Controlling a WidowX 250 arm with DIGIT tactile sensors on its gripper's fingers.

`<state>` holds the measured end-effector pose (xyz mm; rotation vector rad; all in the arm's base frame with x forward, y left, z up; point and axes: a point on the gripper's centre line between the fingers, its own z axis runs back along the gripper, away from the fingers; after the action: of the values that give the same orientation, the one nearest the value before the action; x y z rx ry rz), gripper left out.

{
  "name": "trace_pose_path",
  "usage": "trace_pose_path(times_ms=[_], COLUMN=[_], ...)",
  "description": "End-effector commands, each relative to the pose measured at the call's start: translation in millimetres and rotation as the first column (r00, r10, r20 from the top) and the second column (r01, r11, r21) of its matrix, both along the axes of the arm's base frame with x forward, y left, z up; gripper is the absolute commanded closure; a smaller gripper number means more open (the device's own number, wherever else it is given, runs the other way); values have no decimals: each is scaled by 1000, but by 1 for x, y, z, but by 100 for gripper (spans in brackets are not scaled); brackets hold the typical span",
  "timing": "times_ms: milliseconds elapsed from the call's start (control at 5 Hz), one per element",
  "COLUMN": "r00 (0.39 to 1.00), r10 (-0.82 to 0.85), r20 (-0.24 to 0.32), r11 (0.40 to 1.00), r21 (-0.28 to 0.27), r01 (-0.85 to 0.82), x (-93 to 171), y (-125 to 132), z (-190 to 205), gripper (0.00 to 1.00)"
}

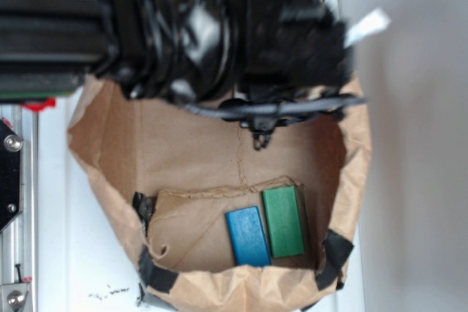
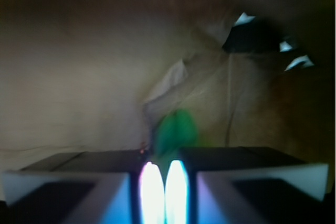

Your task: Grab the green animal.

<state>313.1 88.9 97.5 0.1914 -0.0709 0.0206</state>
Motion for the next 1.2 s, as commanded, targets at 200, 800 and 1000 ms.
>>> trace_pose_path(times_ms=[200,800,1000], r00=[994,991,988], r10=[-11,-91,-103], r20=[107,100,117], r11=[986,995,995], r21=[-166,-34,-3], r01=[29,95,104], x=[-10,-32,-36], y=[5,25,27], z=[116,68,53], gripper=[100,0,0])
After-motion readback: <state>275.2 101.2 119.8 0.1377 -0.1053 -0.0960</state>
